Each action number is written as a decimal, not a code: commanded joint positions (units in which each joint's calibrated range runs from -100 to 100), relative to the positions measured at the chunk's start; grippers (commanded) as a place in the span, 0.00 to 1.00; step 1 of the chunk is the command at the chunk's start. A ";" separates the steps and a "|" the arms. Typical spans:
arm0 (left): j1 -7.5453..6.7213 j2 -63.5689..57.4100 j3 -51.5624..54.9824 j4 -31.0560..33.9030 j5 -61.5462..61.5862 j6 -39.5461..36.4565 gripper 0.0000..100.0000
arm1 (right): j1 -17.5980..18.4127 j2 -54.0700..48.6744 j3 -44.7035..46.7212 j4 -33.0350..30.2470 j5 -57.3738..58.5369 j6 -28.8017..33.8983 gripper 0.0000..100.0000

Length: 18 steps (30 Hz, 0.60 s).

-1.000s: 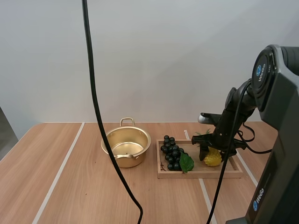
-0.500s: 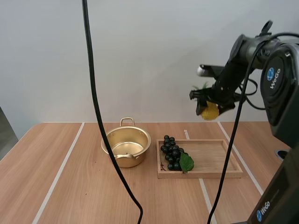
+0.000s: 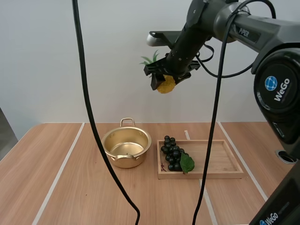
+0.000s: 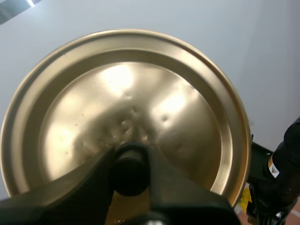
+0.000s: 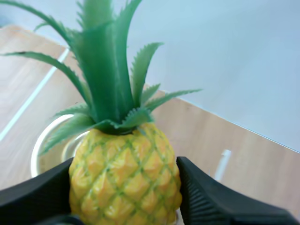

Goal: Open the pot, put the pineapple inside, and close it

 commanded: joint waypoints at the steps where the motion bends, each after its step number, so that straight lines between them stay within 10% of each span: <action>1: -0.10 -0.55 -1.74 2.34 -1.68 -0.08 0.00 | 2.06 1.68 -0.47 -0.56 0.25 -0.09 0.00; 18: -0.10 -0.55 -5.42 6.78 -0.46 -0.08 0.00 | 8.64 17.64 -0.47 -0.80 0.25 -0.36 0.00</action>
